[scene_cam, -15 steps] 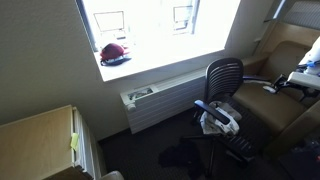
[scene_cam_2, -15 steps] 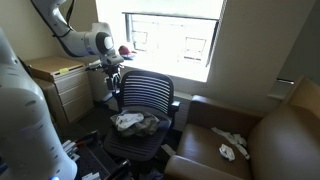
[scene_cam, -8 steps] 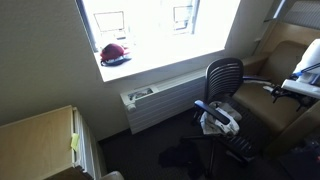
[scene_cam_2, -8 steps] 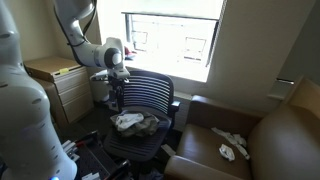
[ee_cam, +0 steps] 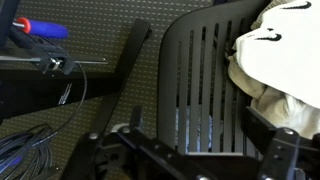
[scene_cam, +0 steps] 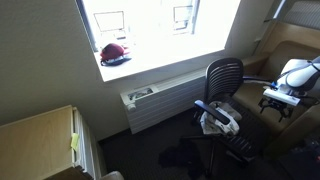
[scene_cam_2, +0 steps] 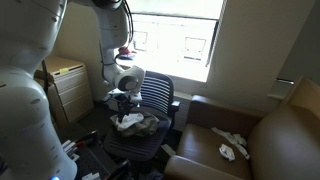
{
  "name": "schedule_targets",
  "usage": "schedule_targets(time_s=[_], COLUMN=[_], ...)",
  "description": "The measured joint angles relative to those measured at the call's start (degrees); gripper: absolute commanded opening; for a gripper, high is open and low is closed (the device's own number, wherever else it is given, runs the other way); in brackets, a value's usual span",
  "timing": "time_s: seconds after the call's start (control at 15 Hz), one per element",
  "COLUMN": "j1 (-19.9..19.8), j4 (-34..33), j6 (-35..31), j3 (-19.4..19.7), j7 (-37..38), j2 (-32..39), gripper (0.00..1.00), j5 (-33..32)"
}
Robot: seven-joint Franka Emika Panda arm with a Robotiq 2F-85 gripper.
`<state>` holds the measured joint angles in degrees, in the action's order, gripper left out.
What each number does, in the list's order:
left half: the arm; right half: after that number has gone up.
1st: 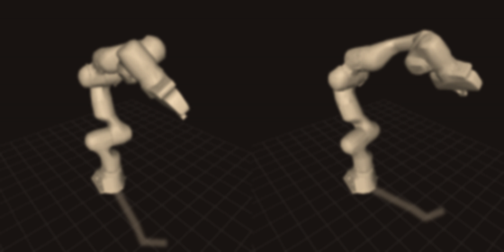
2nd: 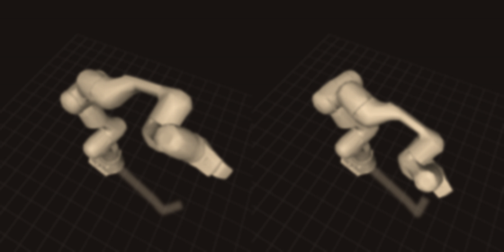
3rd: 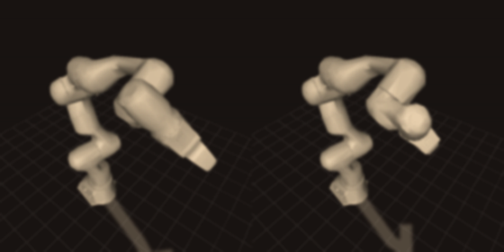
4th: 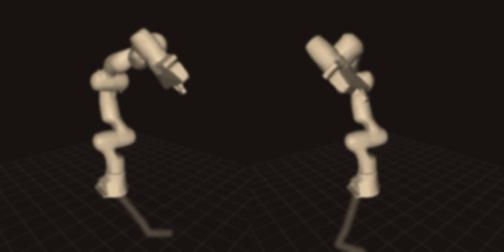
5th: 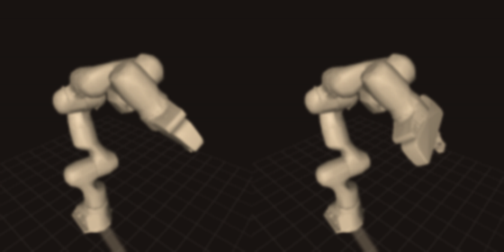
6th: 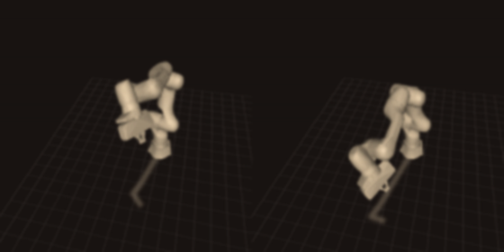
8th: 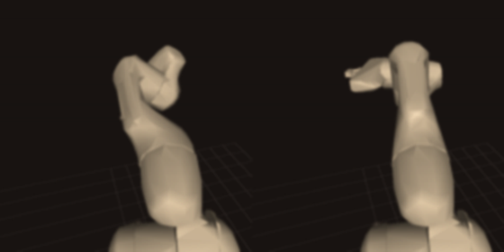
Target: Hang the brown clothing on the armrest of the black chair
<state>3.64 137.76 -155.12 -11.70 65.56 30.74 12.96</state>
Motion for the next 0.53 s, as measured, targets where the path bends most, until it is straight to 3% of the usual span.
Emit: schedule_targets(time_s=[0.27, 0.53], j1=[4.26, 7.25], j4=[0.11, -1.63], j6=[-5.49, -12.81], j3=[3.42, 4.21], j7=[1.07, 2.86], j2=[0.58, 5.81], gripper=[1.0, 1.0], j5=[1.36, 4.46])
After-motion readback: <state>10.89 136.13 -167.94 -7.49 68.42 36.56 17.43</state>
